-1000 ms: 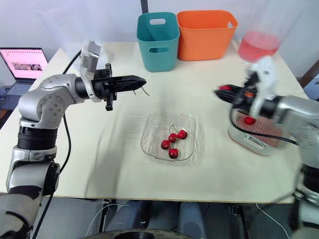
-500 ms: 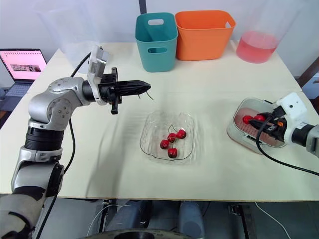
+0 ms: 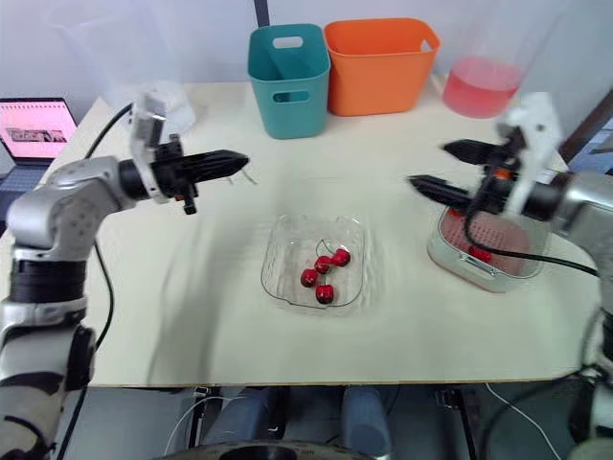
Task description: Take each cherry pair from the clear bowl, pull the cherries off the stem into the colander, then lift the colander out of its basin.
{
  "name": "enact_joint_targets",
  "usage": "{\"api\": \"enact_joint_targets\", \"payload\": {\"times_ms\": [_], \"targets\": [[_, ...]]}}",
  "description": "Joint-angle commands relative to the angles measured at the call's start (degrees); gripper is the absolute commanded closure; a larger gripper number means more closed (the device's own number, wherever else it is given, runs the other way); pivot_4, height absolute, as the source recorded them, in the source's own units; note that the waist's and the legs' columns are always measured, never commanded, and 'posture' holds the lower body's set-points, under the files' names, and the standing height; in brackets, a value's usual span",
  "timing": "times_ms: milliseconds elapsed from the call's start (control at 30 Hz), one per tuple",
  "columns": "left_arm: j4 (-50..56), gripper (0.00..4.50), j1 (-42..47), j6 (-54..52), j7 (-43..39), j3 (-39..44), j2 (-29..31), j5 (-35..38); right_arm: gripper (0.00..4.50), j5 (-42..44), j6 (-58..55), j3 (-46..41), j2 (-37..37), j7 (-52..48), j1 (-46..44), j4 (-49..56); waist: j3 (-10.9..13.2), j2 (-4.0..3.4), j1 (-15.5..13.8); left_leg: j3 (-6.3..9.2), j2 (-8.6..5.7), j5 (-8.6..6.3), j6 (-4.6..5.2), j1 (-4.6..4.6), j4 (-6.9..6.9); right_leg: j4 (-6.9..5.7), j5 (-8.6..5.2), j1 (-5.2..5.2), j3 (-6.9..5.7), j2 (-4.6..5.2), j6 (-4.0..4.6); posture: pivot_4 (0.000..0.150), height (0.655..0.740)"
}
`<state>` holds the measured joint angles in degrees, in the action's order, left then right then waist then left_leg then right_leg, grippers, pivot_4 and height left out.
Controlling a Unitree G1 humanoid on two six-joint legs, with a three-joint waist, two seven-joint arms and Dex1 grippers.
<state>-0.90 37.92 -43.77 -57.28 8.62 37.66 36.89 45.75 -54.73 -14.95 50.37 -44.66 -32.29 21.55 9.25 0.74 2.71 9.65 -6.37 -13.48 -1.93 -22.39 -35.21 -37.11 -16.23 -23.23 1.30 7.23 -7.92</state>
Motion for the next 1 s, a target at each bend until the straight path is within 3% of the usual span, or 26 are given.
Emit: {"api": "enact_joint_targets", "payload": {"times_ms": [33,133,233,433,533,733,867,1000], "targets": [[2.0,4.5,-5.8,-5.3,3.5,6.4,3.1,2.7,0.1,4.5,-3.4,8.3,-5.9,2.9,-6.3,6.8,0.0,0.0,-0.1,0.01,0.04,0.0,0.0,0.0,0.01,0.0,0.02,-0.02,0.0,-0.03,0.03,0.15,0.74],[1.4,4.5,-13.2,-3.2,4.8,6.3,4.9,-0.9,0.1,-0.5,-1.1,18.7,-10.6,3.3,-9.8,9.4,0.0,0.0,-0.4,0.06,0.05,0.0,-0.01,-0.02,0.01,0.0,0.03,-0.07,0.01,-0.06,0.06,0.15,0.74],[-0.1,4.5,-15.5,-0.4,6.2,3.5,5.1,-4.7,0.1,-9.6,4.6,27.5,-8.7,0.2,-10.9,9.8,0.0,0.06,-2.1,0.11,-0.02,0.0,-0.02,-0.07,-0.02,0.02,0.06,-0.07,0.0,-0.03,0.1,0.15,0.74],[-5.9,4.5,-16.0,2.0,7.6,2.0,4.0,-7.8,0.1,-11.6,7.6,28.7,-9.3,-3.5,-10.9,8.2,0.0,0.12,-2.6,0.07,-0.08,-0.04,-0.07,-0.1,-0.07,0.08,0.11,-0.06,0.0,0.02,0.14,0.15,0.74],[-8.0,3.6,-15.9,3.4,7.4,2.3,3.9,-8.4,0.03,-11.5,7.5,28.1,-9.0,-4.6,-10.1,8.7,0.0,0.11,-2.0,0.08,0.0,-0.04,-0.07,-0.09,-0.03,0.06,0.11,-0.1,-0.01,-0.03,0.15,0.15,0.74],[-6.8,0.58,-16.0,-0.4,3.9,4.6,7.8,-5.3,0.03,-10.6,5.8,26.2,-8.4,-4.7,-8.5,9.8,0.0,0.12,-1.5,0.04,0.16,-0.04,-0.07,-0.08,0.0,0.02,0.16,-0.18,-0.01,-0.14,0.23,0.15,0.74],[-8.4,0.58,-12.9,0.2,1.1,8.3,13.8,-4.1,0.03,-10.1,3.9,23.1,-6.5,-4.0,-7.3,10.1,0.0,0.12,-1.7,0.06,0.17,-0.12,0.05,-0.09,0.02,0.02,0.16,-0.2,-0.01,-0.16,0.23,0.15,0.74],[-4.0,0.58,-13.0,1.6,-3.9,7.3,15.8,-2.5,0.03,-10.1,1.4,19.0,-3.4,-3.0,-6.4,8.5,-0.1,0.09,-2.0,0.03,0.13,-0.2,0.15,-0.08,0.02,0.07,0.16,-0.16,0.0,-0.12,0.24,0.15,0.74]]}}
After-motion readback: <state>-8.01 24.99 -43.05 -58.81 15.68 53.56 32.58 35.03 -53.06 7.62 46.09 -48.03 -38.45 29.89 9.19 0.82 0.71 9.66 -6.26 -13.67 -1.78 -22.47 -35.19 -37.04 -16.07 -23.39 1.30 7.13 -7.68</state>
